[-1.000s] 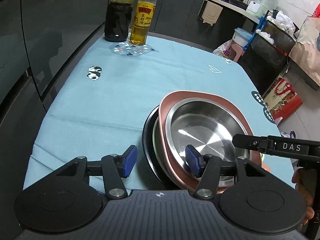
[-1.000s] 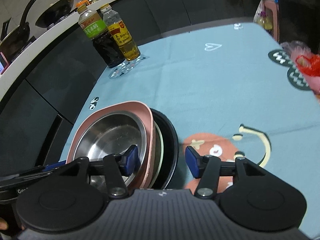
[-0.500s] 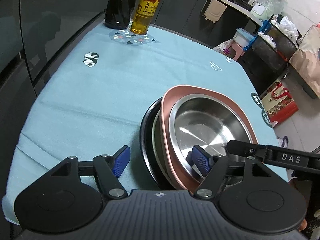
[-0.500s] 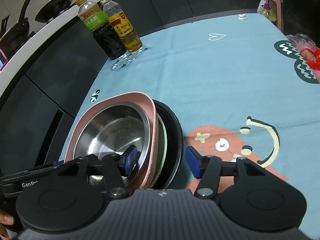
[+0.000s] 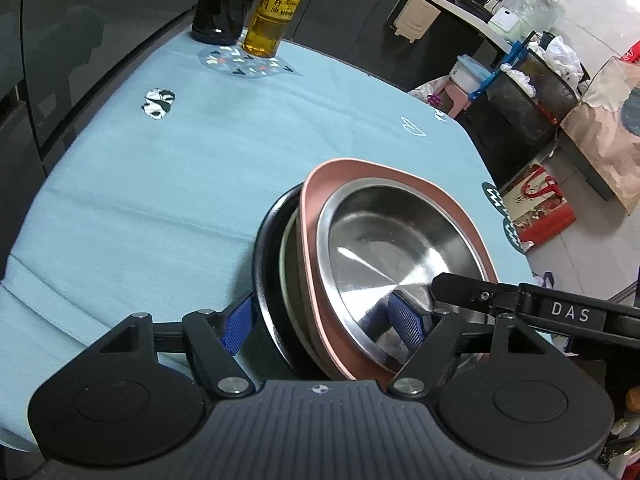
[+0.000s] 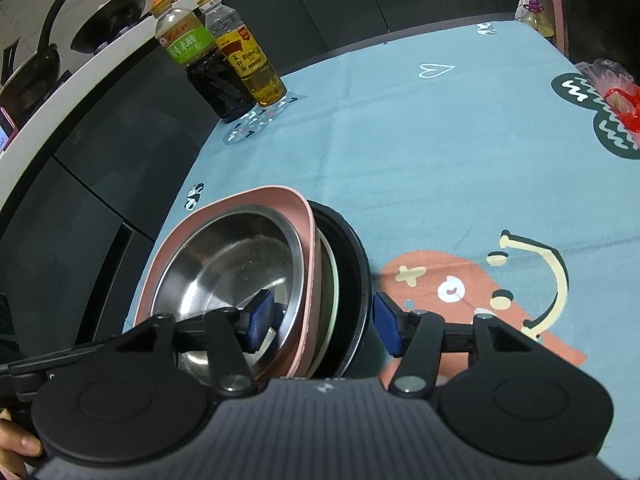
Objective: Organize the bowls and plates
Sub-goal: 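Lower the plate stack onto the black bowl stack with the right tool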
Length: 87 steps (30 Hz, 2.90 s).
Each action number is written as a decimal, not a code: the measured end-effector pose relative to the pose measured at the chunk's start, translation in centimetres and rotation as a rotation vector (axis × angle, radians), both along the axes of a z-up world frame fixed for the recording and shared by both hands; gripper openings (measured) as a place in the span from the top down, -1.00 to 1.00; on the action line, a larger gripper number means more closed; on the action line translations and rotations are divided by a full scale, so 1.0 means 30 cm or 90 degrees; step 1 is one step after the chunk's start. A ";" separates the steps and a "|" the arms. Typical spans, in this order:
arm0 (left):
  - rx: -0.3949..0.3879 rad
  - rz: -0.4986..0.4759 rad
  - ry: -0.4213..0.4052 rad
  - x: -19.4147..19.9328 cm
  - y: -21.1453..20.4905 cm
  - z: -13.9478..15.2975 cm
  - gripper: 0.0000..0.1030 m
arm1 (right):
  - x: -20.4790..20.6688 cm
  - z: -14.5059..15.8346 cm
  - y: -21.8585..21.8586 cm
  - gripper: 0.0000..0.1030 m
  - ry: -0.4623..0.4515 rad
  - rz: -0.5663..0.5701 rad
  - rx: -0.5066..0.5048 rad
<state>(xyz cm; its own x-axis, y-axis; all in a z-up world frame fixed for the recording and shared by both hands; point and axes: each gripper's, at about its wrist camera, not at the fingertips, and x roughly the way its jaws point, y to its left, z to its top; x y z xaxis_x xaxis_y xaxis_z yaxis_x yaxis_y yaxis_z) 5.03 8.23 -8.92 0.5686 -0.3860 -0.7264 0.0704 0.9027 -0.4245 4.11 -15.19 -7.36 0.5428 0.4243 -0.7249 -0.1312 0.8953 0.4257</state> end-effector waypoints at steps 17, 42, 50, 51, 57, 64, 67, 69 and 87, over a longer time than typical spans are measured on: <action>-0.008 -0.013 -0.014 -0.019 0.004 -0.001 -0.21 | -0.002 0.000 0.007 0.03 -0.002 0.009 -0.003; 0.025 -0.019 -0.023 0.057 -0.052 0.057 -0.15 | 0.044 0.038 0.016 0.09 -0.035 -0.014 -0.039; 0.021 -0.024 -0.013 0.172 -0.067 0.057 -0.15 | 0.132 0.046 -0.001 0.09 -0.030 -0.021 -0.042; 0.020 -0.024 -0.013 0.189 -0.069 0.057 -0.15 | 0.148 0.048 -0.004 0.09 -0.030 -0.023 -0.040; 0.024 -0.031 -0.018 0.308 -0.092 0.071 -0.15 | 0.253 0.050 -0.034 0.09 -0.032 -0.034 -0.030; 0.025 -0.051 -0.032 0.454 -0.126 0.091 -0.14 | 0.378 0.067 -0.068 0.09 -0.033 -0.060 -0.027; 0.016 -0.057 -0.034 0.508 -0.134 0.093 -0.14 | 0.426 0.079 -0.079 0.09 -0.037 -0.071 -0.032; 0.018 -0.062 -0.040 0.541 -0.144 0.099 -0.14 | 0.454 0.085 -0.087 0.09 -0.039 -0.077 -0.035; 0.019 -0.080 -0.043 0.720 -0.182 0.090 -0.14 | 0.621 0.081 -0.122 0.09 -0.025 -0.111 -0.037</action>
<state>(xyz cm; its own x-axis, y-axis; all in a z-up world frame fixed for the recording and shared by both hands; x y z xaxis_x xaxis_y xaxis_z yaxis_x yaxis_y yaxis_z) 26.64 2.77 -6.23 0.5650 -0.4354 -0.7009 0.2108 0.8974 -0.3876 22.75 -18.85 -4.95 0.6323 0.2797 -0.7225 0.0127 0.9287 0.3706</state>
